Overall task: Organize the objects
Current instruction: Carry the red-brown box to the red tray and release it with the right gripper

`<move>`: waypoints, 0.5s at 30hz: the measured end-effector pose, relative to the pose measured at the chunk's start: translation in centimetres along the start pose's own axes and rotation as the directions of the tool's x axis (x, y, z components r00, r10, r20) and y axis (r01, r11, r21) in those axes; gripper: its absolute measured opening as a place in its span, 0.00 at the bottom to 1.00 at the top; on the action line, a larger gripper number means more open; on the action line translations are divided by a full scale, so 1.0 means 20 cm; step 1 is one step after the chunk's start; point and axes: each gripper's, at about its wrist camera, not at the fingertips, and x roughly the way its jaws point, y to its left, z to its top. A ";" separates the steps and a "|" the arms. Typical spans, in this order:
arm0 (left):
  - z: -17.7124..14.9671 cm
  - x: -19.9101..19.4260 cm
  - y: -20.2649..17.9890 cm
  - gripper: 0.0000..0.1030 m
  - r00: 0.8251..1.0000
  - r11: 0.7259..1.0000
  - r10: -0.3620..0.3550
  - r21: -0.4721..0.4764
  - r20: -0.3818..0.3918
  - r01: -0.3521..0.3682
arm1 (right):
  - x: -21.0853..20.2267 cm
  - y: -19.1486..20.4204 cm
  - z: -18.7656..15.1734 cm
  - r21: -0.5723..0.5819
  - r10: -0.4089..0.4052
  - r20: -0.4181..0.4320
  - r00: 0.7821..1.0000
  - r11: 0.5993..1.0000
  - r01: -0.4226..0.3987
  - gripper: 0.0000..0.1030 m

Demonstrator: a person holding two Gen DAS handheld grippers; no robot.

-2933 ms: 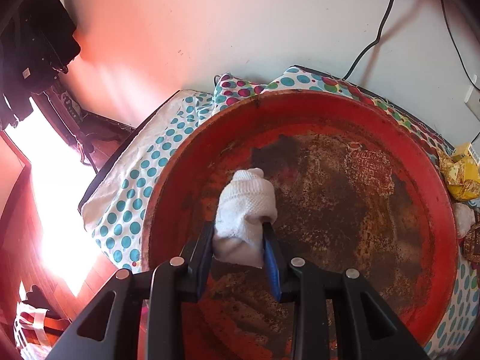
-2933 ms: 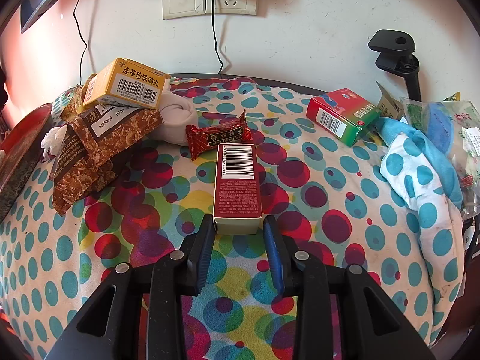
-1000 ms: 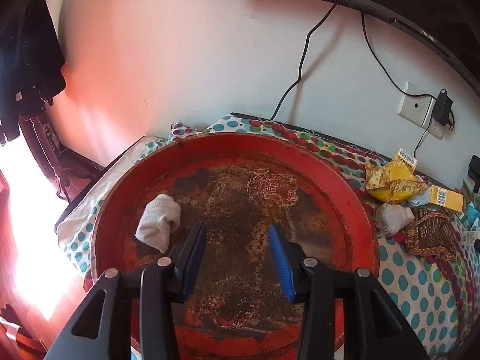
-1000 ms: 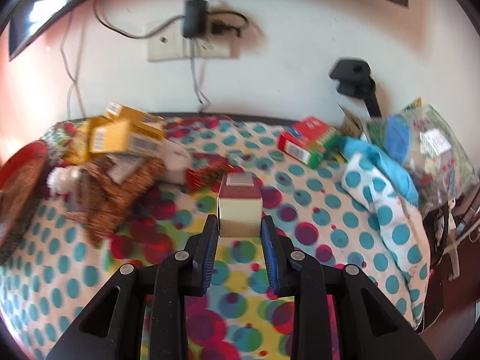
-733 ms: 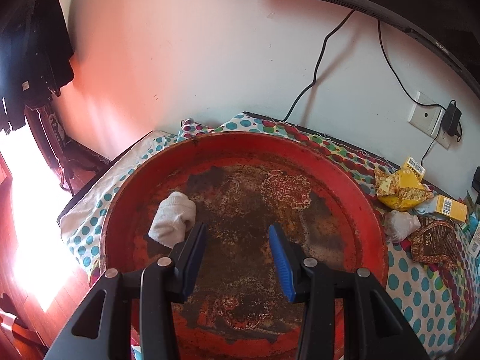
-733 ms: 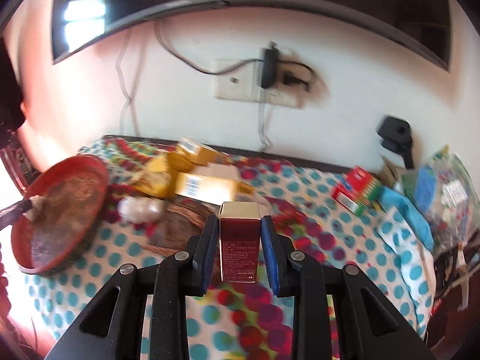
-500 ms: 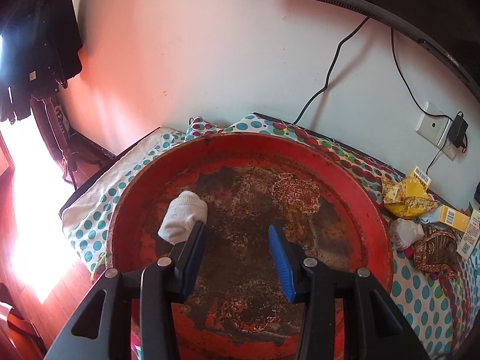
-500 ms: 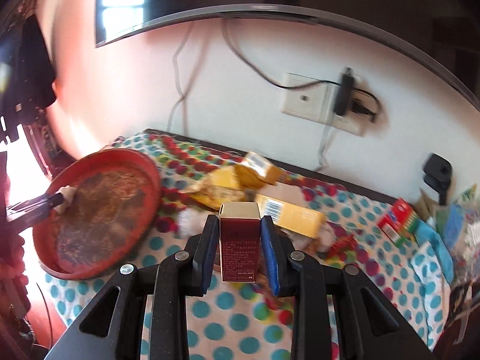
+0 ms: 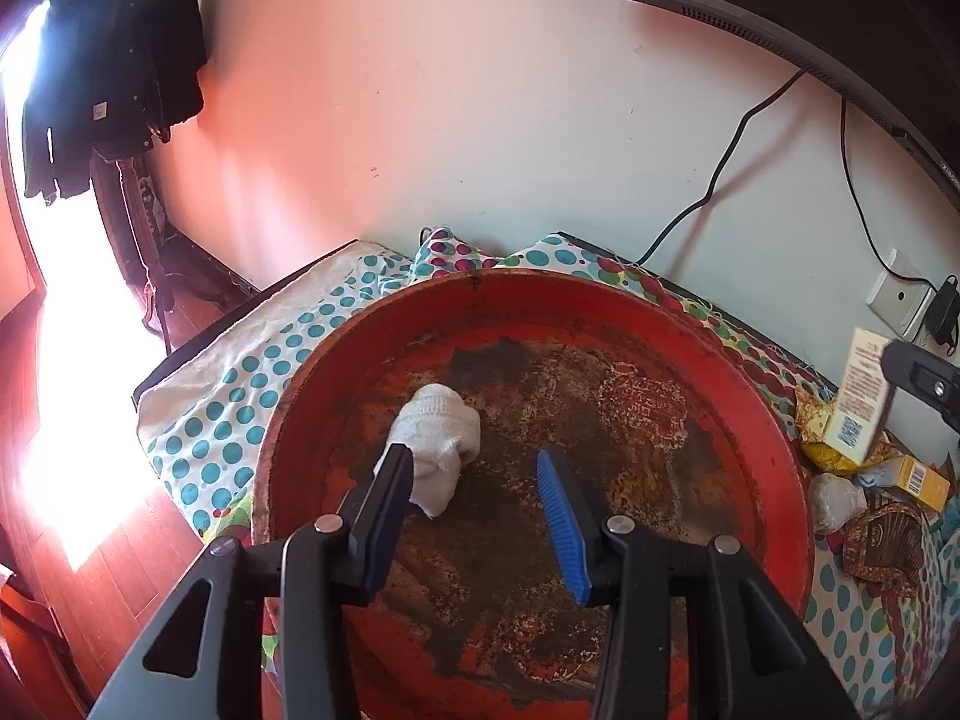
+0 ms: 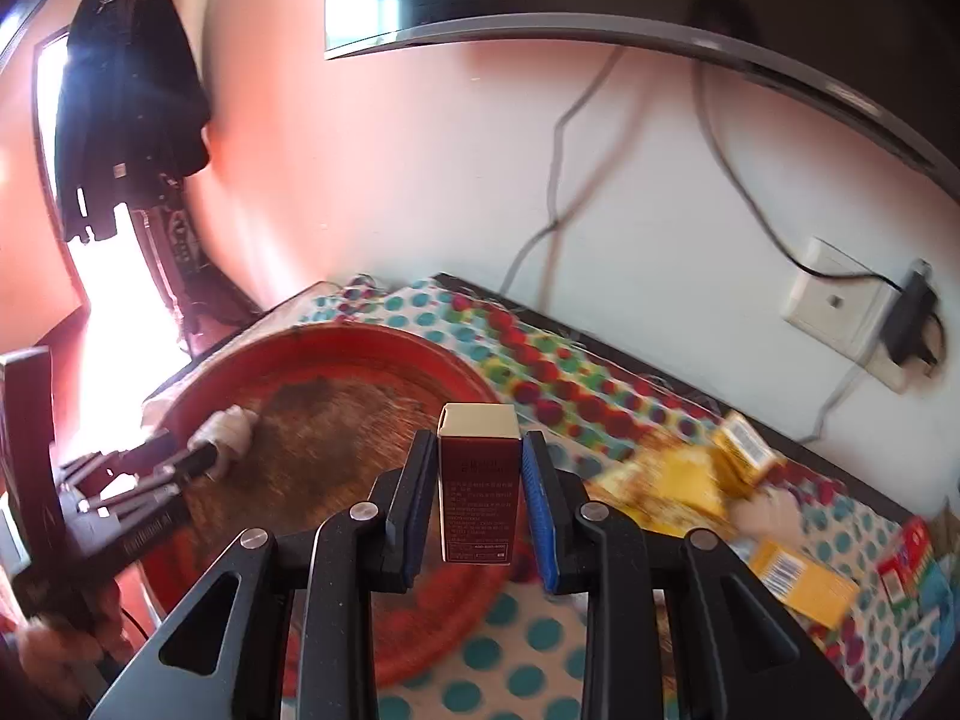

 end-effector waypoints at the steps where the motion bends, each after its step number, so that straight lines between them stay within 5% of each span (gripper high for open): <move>1: 0.00 0.00 0.01 0.43 1.000 1.000 0.000 -0.005 0.002 0.000 | 0.04 0.03 0.04 -0.011 0.016 -0.004 1.000 1.000 -0.016 0.26; 8: 0.00 0.01 0.03 0.43 1.000 1.000 0.014 -0.019 0.003 -0.014 | 0.34 0.17 0.23 -0.030 0.120 -0.083 0.989 0.992 -0.123 0.26; 15: -0.01 0.05 0.06 0.43 0.998 0.997 0.069 -0.029 0.007 -0.069 | 0.66 0.26 0.30 0.014 0.212 -0.200 0.957 0.977 -0.214 0.26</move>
